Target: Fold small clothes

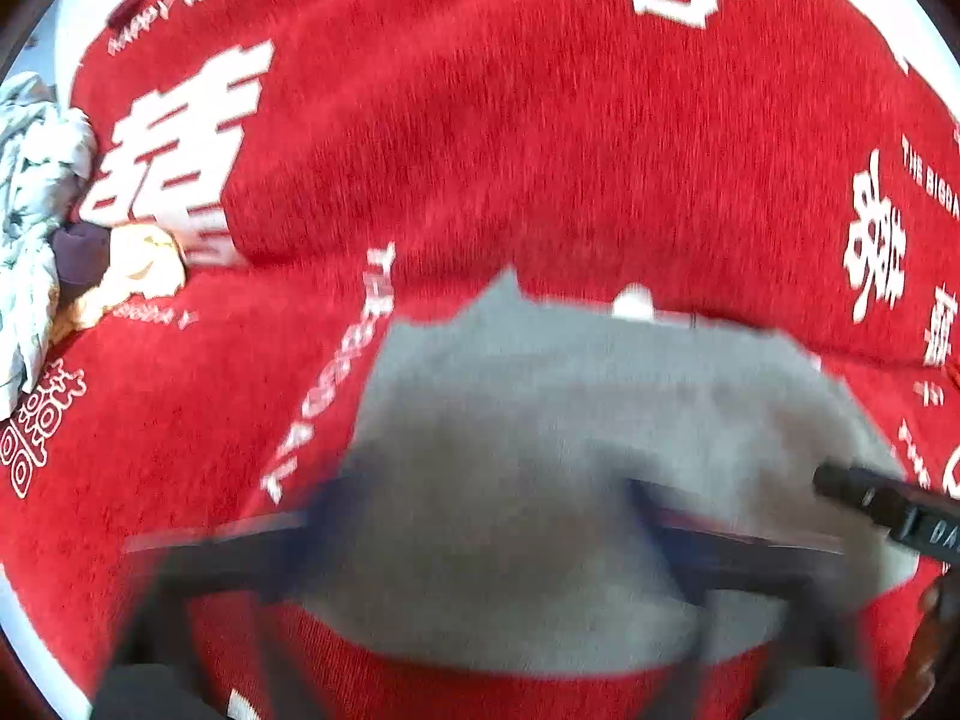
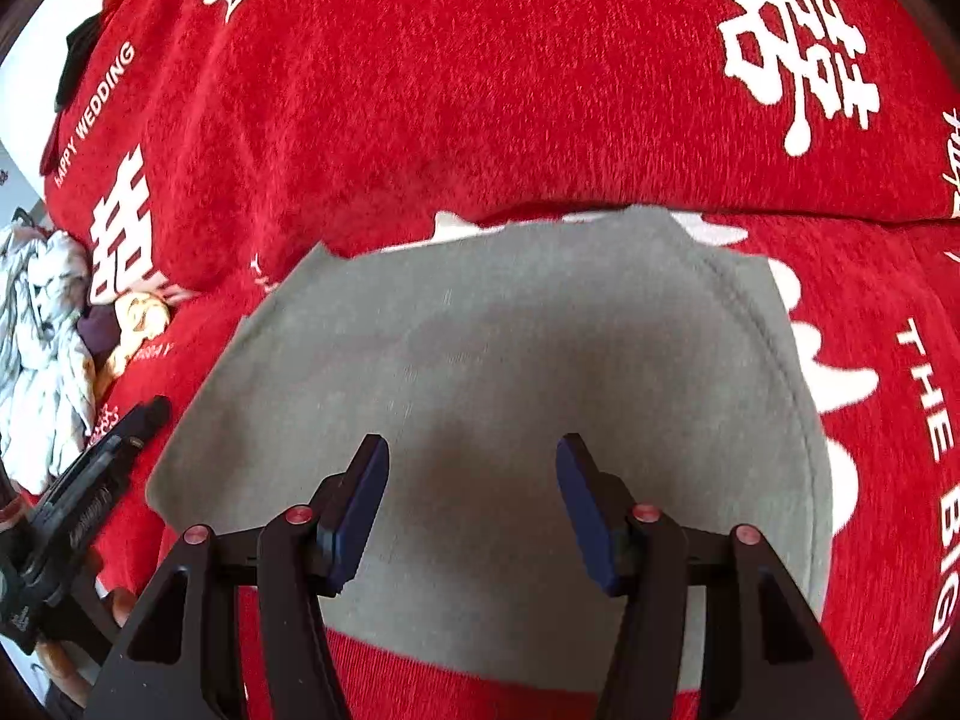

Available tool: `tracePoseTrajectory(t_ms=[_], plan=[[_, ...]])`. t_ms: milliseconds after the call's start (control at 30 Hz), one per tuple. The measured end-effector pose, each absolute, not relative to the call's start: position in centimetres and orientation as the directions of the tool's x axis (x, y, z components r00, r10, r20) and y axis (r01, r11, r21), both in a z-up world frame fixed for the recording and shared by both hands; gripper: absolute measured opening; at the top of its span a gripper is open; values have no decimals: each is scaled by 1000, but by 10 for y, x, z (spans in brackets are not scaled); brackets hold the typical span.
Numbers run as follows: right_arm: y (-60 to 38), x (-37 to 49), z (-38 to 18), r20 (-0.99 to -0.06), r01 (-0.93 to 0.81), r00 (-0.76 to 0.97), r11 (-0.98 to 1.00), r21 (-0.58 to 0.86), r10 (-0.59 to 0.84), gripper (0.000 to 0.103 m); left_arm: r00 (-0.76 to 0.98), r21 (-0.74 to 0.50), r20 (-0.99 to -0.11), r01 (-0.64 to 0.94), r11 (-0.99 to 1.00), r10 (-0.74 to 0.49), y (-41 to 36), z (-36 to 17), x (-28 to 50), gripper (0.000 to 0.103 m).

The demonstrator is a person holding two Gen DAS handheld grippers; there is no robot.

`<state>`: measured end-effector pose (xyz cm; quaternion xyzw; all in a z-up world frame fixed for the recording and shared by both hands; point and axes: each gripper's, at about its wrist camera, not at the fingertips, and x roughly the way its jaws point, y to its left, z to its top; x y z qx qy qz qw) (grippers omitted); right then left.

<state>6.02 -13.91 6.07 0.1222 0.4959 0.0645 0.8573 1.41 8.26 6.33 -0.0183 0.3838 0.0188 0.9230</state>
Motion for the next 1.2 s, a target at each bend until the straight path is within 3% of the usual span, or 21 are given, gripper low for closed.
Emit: tracePoseTrajectory(t_ms=[500,733,1200], plan=[[-112,80,67,-859,-31,488,986,163,157,62,627,-115,-777,-54,992,-56,123,28,16,102],[-83,109,59,-876,-74,461,990,121,142,62,562,-239,-810,-57,969,-167,144,-1,23,102],[-51,131,48,-889,-112,428,986,124,161,62,581,-359,-761,-6,933,-289,154,-1,33,102]])
